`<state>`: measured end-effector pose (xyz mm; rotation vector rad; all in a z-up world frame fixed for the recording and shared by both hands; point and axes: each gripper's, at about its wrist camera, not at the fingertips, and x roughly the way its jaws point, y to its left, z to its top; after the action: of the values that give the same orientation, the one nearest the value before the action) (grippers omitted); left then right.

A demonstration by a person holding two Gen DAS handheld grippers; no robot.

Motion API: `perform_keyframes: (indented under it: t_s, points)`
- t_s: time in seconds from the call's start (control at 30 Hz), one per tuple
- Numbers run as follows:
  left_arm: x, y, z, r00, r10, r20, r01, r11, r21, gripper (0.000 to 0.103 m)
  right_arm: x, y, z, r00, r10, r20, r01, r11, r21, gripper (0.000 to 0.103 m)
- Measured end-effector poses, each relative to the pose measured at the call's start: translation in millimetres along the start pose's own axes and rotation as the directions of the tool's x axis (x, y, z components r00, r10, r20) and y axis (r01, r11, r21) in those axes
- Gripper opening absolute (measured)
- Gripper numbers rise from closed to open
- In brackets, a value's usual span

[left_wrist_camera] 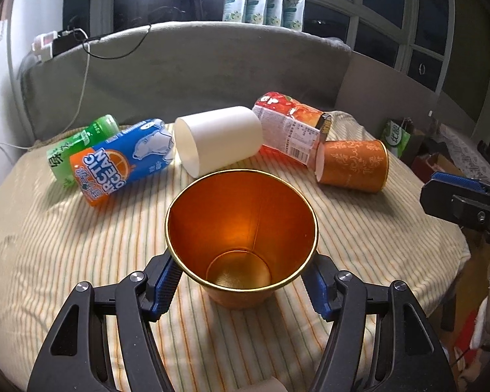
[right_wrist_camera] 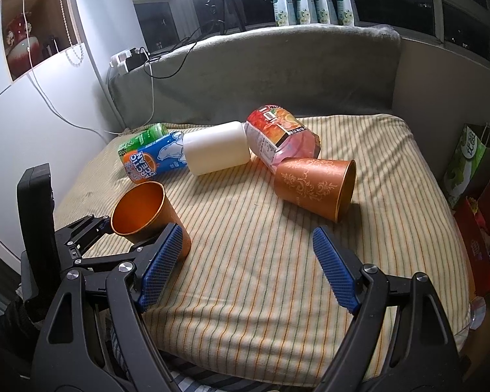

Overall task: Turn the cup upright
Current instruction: 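Lift the orange cup with the left gripper and carry it upright, then set the cup down upright and open the left gripper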

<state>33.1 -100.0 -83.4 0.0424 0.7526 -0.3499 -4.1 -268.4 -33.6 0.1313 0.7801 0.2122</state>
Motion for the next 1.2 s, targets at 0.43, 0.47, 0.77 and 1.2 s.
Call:
perform_keyframes:
  t_s: [0.43,0.47,0.77,1.2]
  points:
    - [-8.5,4.5,-4.3,0.999,-0.038,-0.017,0.038,0.999,-0.011,0.080,-1.1,3.3,0.3,1.000,0.004,0.027,-0.004,1.000,0.001,0.084]
    - [-9.8,5.6,-4.6,0.999,-0.039,-0.014,0.039,0.999,-0.013,0.080,-0.8,4.2,0.4,1.000,0.008,0.028,-0.009,1.000,0.002,0.084]
    - [-29.8,26.1,-13.0,1.000,0.000,0.008,0.000,1.000,-0.027,0.080,1.5,15.3,1.5,0.999,0.020,0.048,-0.019,1.000,-0.020,0.085]
    - [-58.5,47.8,-19.6,0.997,0.045,0.060,-0.043,0.998,-0.041,0.080,-0.5,21.6,3.4,0.993,0.016,0.116,-0.014,1.000,-0.021,0.088]
